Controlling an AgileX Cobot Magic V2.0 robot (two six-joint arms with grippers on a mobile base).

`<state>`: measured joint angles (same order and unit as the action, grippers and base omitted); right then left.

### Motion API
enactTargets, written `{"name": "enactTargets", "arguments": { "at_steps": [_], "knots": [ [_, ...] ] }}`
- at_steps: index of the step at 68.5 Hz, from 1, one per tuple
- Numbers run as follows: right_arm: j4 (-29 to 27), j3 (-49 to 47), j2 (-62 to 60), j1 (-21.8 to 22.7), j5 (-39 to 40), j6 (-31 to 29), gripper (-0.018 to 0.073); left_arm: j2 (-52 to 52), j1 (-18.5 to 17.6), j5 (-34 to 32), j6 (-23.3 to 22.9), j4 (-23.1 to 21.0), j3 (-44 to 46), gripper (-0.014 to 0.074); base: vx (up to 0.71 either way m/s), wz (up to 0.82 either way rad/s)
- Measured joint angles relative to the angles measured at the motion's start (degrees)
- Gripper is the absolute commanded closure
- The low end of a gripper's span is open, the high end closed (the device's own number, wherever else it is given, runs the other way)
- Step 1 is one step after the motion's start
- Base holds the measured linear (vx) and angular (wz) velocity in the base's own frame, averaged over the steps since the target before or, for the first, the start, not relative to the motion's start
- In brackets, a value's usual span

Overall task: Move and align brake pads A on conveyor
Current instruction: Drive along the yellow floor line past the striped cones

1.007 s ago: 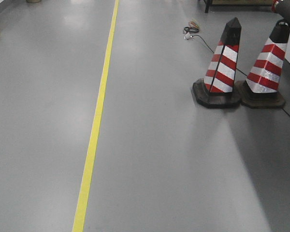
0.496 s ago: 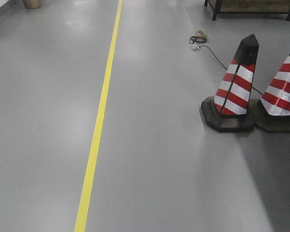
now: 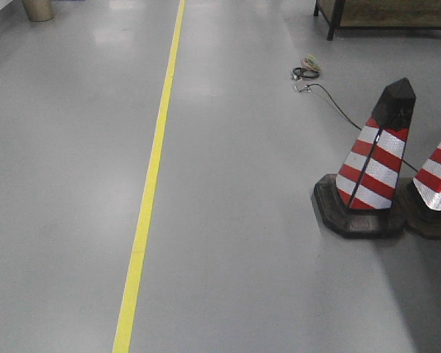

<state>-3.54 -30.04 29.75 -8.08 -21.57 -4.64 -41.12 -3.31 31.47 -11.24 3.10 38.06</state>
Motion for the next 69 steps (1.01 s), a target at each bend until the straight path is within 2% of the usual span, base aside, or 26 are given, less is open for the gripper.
{"name": "enactTargets", "arguments": {
  "at_steps": [69],
  "knots": [
    [0.0,0.0,0.0,0.0,0.0,0.0,0.0534,0.0,0.0,0.0,0.0,0.0,0.0,0.0433,0.47,-0.1]
  ]
}}
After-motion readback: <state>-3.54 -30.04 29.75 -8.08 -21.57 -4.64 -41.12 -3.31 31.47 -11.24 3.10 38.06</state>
